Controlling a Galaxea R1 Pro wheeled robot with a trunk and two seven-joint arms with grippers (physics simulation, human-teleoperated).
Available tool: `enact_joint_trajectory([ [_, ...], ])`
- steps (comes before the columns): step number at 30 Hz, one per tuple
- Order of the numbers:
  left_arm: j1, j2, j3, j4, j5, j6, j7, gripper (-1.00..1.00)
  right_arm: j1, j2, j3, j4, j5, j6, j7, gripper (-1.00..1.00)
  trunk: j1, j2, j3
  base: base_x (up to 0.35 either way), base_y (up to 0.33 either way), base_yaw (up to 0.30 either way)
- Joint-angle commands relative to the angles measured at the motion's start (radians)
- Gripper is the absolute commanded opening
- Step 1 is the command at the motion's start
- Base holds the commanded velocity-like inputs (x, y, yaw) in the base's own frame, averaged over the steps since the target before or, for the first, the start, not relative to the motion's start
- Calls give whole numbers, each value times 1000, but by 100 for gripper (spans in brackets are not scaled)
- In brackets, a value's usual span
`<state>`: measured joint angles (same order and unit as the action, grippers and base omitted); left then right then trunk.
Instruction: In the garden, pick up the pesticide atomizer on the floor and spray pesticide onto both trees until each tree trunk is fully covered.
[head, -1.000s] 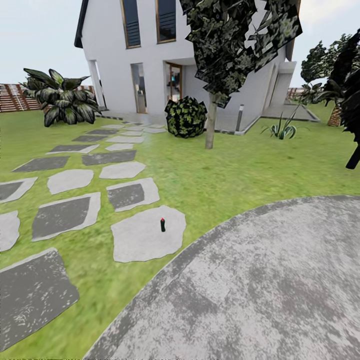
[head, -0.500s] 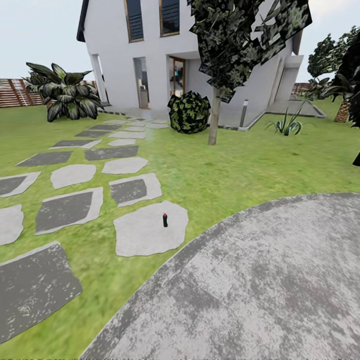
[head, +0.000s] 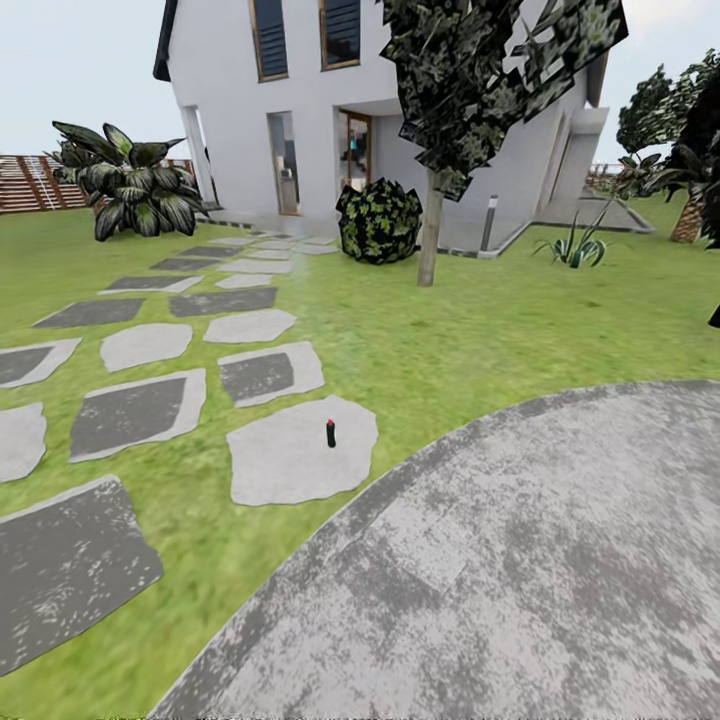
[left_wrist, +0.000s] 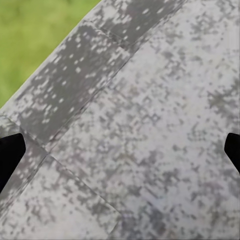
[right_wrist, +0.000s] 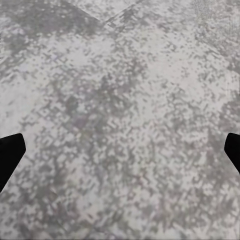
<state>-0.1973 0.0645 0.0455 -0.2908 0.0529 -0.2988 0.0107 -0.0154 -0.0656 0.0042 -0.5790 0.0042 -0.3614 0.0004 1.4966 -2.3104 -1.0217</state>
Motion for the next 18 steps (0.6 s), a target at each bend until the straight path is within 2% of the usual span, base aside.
enact_joint_trajectory([
  [1, -1, 0, 0, 1, 5, -3, 0, 100, -1, 0, 0, 1, 0, -3, -1, 100, 4, -8, -5, 0, 0, 130],
  [7, -1, 0, 0, 1, 5, -3, 0, 100, -1, 0, 0, 1, 0, -3, -3, 100, 27, -50, -29, 0, 0, 192],
  [18, -1, 2, 0, 1, 4, -3, 0, 100, -1, 0, -3, 0, -1, -4, -5, 100, 27, -50, -38, 7, 0, 231],
])
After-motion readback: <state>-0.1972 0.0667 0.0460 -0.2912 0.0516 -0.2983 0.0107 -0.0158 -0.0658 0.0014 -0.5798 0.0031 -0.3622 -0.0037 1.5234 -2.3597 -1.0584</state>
